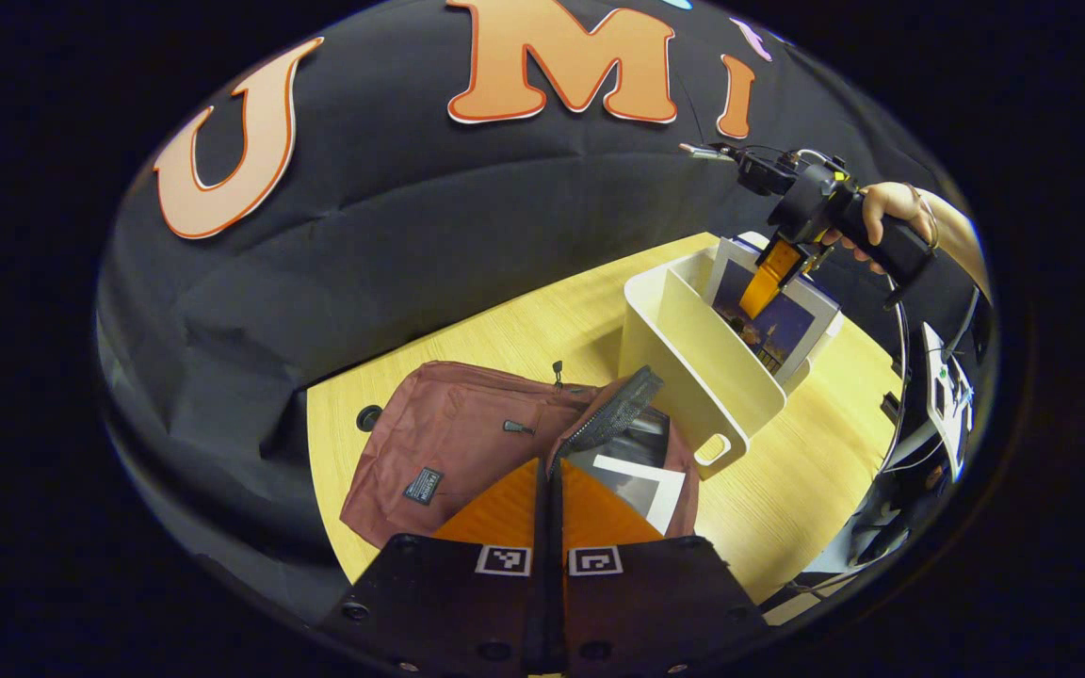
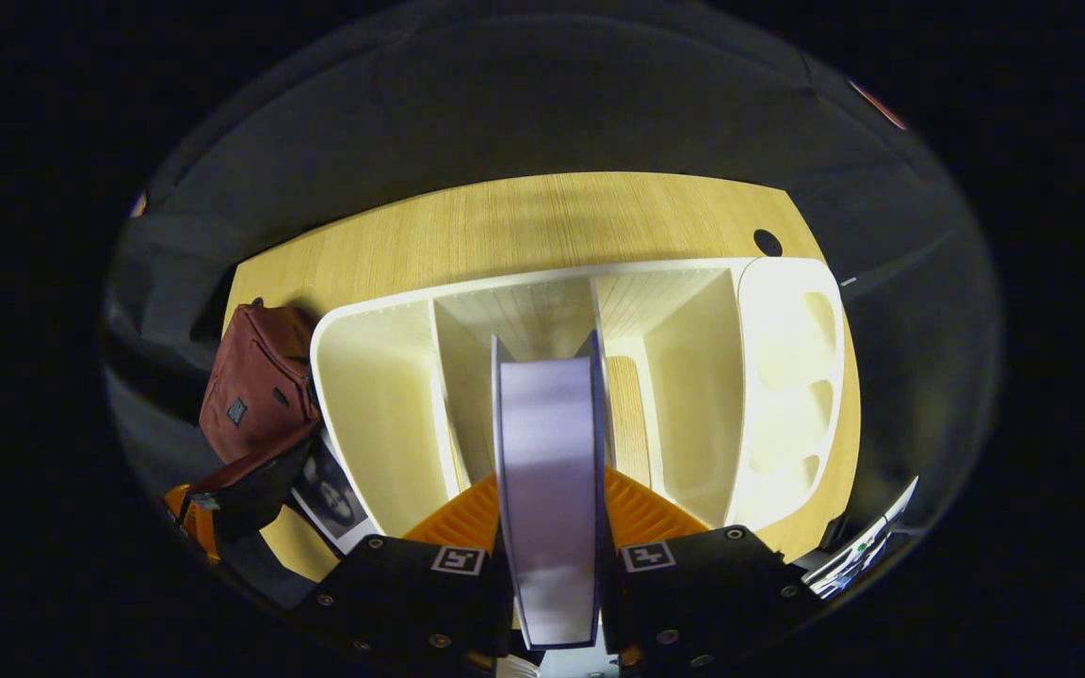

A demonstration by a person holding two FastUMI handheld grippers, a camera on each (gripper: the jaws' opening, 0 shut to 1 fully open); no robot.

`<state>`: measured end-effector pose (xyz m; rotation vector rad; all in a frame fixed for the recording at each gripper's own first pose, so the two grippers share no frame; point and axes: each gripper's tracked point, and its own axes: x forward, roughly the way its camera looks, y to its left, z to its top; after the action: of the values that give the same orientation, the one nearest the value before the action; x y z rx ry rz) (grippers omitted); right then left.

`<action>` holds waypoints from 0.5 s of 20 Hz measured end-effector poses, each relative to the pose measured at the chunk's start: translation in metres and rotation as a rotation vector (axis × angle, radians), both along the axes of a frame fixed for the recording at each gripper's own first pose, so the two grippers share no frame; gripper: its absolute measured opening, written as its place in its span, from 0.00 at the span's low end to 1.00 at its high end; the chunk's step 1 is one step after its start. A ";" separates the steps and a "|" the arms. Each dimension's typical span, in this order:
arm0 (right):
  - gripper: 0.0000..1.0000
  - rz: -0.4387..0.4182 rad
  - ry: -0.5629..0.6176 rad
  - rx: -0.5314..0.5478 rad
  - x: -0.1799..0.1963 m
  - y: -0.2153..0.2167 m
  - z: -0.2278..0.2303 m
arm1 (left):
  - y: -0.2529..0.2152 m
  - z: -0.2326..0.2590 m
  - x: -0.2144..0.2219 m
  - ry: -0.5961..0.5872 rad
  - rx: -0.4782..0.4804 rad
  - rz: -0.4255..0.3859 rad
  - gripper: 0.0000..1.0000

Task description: Open the schoolbag, grab two books from the bookshelf and put them into the schoolbag.

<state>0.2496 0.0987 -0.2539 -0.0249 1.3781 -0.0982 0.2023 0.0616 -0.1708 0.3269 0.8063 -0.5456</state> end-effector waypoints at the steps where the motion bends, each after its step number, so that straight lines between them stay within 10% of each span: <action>1: 0.38 -0.008 -0.019 0.006 -0.001 0.002 0.009 | 0.000 -0.001 0.000 0.000 -0.003 -0.003 0.01; 10: 0.37 -0.047 -0.219 0.027 -0.051 -0.008 0.125 | -0.004 -0.002 -0.007 0.013 -0.041 -0.027 0.01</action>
<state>0.1985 0.0909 -0.1292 0.0399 1.1616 -0.1186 0.1948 0.0579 -0.1728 0.2969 0.8031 -0.5898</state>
